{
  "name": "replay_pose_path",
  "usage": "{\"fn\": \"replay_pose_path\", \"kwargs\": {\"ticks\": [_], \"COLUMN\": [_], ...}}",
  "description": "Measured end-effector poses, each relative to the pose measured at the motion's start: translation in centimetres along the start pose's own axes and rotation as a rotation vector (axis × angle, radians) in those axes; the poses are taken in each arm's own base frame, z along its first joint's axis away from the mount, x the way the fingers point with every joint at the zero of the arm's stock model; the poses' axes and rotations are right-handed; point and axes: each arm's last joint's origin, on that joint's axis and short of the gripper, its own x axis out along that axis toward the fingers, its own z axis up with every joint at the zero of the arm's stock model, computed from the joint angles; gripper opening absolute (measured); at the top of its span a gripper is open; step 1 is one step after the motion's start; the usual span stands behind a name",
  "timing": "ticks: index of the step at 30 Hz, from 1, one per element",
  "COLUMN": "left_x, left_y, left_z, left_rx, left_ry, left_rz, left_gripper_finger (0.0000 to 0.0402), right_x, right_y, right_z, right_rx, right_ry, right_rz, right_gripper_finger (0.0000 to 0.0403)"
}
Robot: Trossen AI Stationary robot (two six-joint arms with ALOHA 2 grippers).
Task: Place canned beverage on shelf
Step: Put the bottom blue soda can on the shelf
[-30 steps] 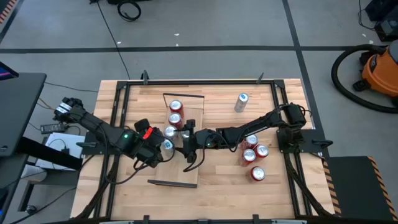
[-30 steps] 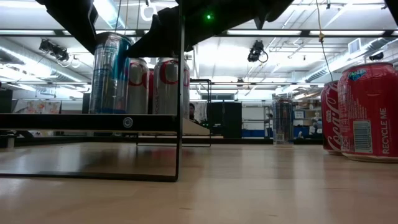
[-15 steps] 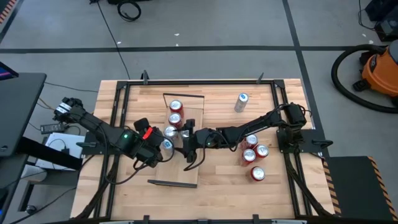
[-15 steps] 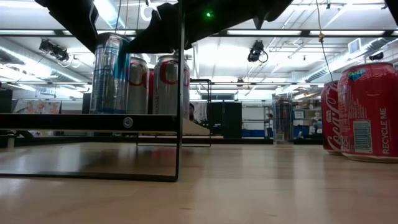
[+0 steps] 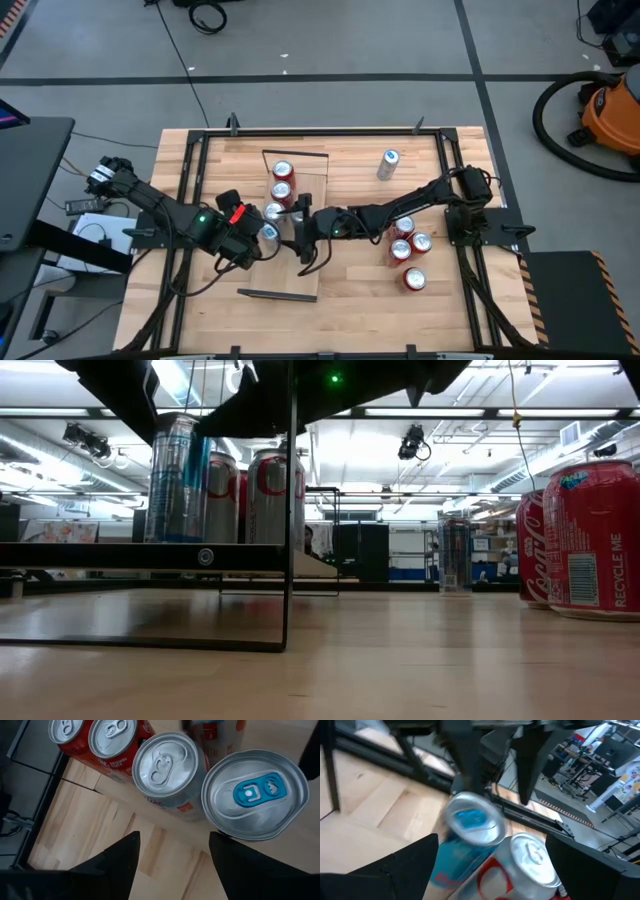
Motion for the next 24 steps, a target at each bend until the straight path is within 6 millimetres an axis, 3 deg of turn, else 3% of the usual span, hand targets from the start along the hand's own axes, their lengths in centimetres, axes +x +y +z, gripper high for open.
{"fn": "replay_pose_path", "kwargs": {"ticks": [9,24], "left_x": [0.0,0.0], "left_y": [0.0,0.0], "left_z": [-0.1,-0.1], "left_rx": [-0.002,-0.018], "left_ry": [0.011,0.007], "left_rz": [0.003,-0.003], "left_gripper_finger": [0.0249,0.0249], "right_x": [-0.1,0.0], "right_y": [0.0,-0.3], "right_z": [-0.4,-0.1], "right_rx": [-0.058,-0.021], "right_ry": [0.093,0.024], "right_rz": [-0.091,-0.056], "right_gripper_finger": [0.0380,0.0380]}}
